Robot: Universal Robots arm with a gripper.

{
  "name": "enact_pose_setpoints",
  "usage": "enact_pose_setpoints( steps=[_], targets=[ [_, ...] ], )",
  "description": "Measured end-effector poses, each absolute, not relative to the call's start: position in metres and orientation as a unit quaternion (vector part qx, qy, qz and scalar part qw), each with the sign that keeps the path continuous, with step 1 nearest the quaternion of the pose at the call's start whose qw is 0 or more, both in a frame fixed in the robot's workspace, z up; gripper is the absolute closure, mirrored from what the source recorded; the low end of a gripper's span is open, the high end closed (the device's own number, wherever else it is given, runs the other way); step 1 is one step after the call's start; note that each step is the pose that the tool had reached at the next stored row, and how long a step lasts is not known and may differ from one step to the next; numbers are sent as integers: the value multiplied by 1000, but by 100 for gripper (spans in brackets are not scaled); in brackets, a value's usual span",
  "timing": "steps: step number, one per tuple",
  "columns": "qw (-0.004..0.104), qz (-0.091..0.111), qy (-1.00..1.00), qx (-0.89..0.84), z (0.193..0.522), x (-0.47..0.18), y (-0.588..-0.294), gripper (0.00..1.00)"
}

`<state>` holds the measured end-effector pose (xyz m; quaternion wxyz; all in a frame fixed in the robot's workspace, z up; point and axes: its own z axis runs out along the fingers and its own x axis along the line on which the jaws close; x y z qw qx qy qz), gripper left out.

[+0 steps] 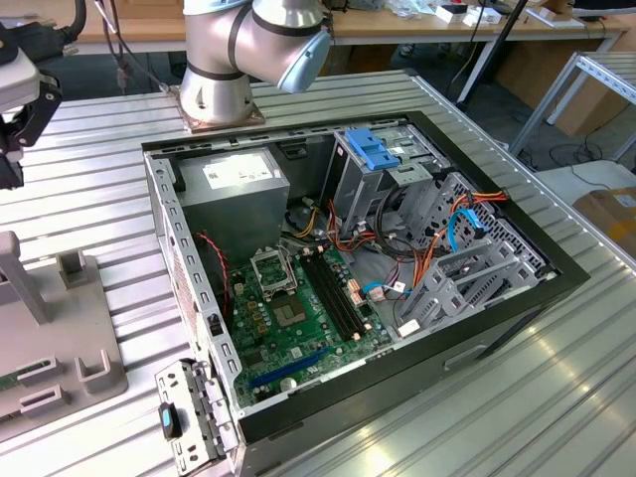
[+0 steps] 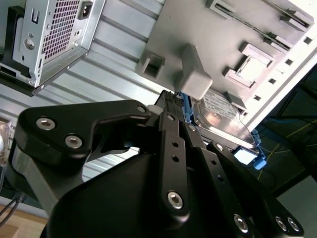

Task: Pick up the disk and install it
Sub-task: 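Reach for the disk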

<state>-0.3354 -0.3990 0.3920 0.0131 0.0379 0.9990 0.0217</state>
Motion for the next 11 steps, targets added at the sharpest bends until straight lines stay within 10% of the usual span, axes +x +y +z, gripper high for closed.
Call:
enact_pose_setpoints(
  steps=[11],
  targets=[
    [13, 22, 999, 38, 392, -350, -399, 89]
  ],
)
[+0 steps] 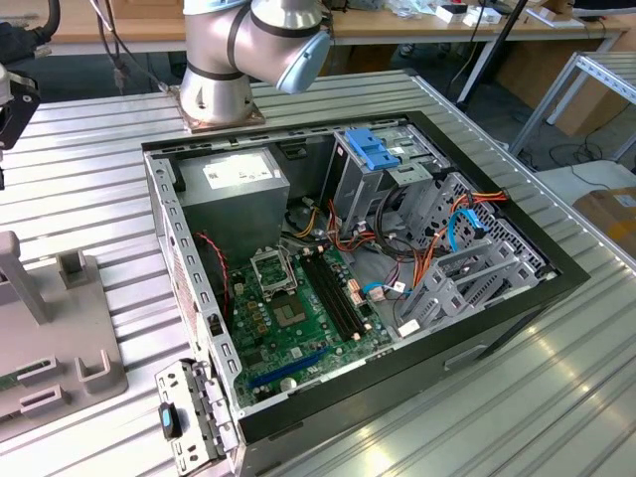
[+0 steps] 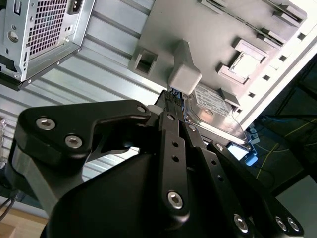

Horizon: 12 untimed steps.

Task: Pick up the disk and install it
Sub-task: 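Reach for the disk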

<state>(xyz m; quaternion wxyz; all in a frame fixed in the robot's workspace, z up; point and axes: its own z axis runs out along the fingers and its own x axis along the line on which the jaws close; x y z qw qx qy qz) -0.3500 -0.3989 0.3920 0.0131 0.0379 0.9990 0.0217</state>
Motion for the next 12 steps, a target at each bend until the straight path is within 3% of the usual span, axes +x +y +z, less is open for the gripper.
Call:
enact_pose_setpoints(
  steps=[12],
  targets=[
    [13, 22, 999, 38, 392, -352, -399, 89]
  ],
)
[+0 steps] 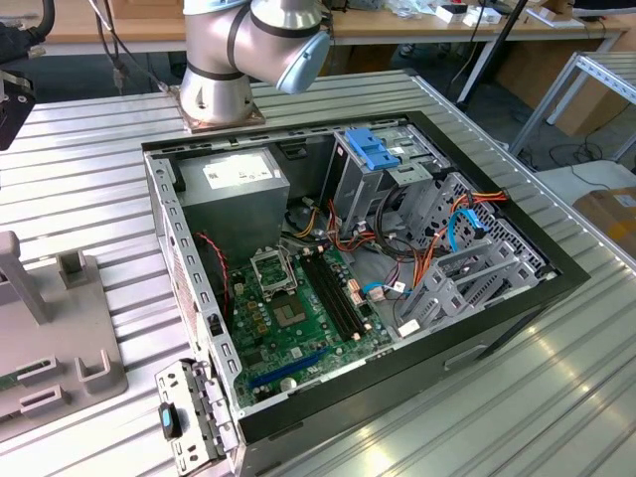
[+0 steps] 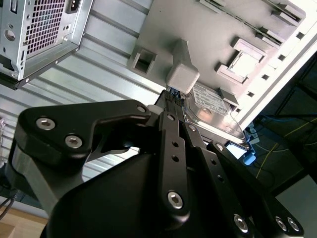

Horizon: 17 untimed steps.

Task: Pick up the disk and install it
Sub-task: 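Reach for the disk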

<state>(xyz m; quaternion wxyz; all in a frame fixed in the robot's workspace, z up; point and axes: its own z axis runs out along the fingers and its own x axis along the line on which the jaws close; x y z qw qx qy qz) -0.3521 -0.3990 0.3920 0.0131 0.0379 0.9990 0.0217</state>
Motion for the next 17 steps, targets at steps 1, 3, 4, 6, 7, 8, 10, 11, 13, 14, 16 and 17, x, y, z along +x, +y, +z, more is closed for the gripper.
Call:
enact_pose_setpoints(
  steps=[1, 3, 4, 6, 7, 8, 10, 11, 13, 14, 16, 17],
  targets=[
    [13, 22, 999, 38, 392, -352, -399, 89],
    [13, 22, 999, 38, 392, -352, -399, 89],
    [13, 22, 999, 38, 392, -353, -399, 89],
    [13, 22, 999, 38, 392, -355, -399, 89],
    [13, 22, 999, 38, 392, -356, -399, 89],
    [13, 22, 999, 38, 392, -357, -399, 89],
    [13, 22, 999, 38, 392, -359, -399, 89],
    [13, 22, 999, 38, 392, -360, -399, 89],
    [13, 22, 999, 38, 392, -361, -399, 89],
    [13, 22, 999, 38, 392, -361, -399, 89],
    [13, 22, 999, 38, 392, -363, -399, 89],
    [13, 22, 999, 38, 392, -363, -399, 89]
  ],
)
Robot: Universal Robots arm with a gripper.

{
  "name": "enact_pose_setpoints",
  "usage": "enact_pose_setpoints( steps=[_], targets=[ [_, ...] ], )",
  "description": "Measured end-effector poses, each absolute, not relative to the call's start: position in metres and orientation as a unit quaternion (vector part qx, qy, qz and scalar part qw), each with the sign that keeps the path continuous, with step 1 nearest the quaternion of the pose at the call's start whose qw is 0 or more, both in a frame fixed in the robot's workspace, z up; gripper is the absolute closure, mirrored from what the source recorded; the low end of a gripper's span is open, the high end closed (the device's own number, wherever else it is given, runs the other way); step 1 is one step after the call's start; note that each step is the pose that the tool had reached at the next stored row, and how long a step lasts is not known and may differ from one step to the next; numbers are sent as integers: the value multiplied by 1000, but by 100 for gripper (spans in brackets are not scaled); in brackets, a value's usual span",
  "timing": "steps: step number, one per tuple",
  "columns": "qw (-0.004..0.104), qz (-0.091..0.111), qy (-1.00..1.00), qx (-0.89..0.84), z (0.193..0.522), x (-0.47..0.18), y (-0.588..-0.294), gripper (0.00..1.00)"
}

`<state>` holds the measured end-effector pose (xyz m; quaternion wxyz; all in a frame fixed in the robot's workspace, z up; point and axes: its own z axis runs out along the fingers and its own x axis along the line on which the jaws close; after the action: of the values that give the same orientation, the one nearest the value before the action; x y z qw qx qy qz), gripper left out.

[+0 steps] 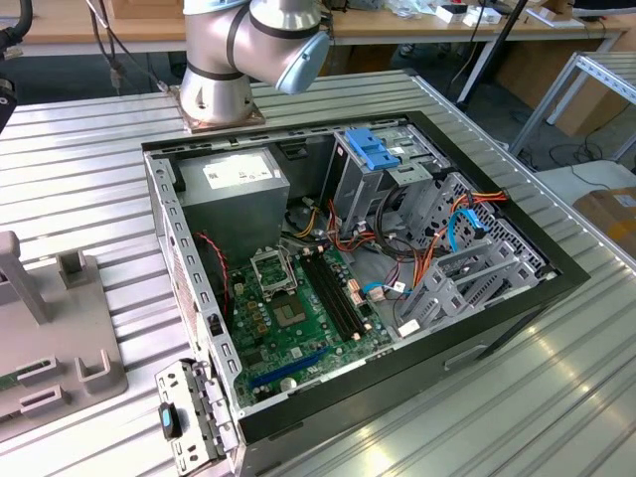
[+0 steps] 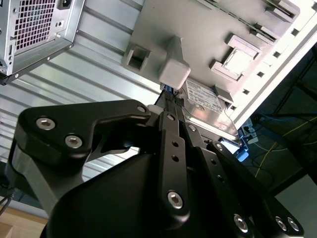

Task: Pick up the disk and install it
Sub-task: 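Reach for the disk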

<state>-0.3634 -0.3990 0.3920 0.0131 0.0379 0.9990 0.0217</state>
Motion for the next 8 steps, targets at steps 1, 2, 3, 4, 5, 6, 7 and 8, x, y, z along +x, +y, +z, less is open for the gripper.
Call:
enact_pose_setpoints(
  steps=[1, 2, 3, 4, 5, 6, 7, 8],
  targets=[
    [13, 22, 999, 38, 392, -363, -399, 89],
    [13, 22, 999, 38, 392, -363, -399, 89],
    [13, 22, 999, 38, 392, -364, -399, 89],
    [13, 22, 999, 38, 392, -364, -399, 89],
    [13, 22, 999, 38, 392, -364, -399, 89],
    [13, 22, 999, 38, 392, -364, -399, 89],
    [13, 22, 999, 38, 392, -364, -399, 89],
    [13, 22, 999, 38, 392, -364, -399, 89]
  ],
)
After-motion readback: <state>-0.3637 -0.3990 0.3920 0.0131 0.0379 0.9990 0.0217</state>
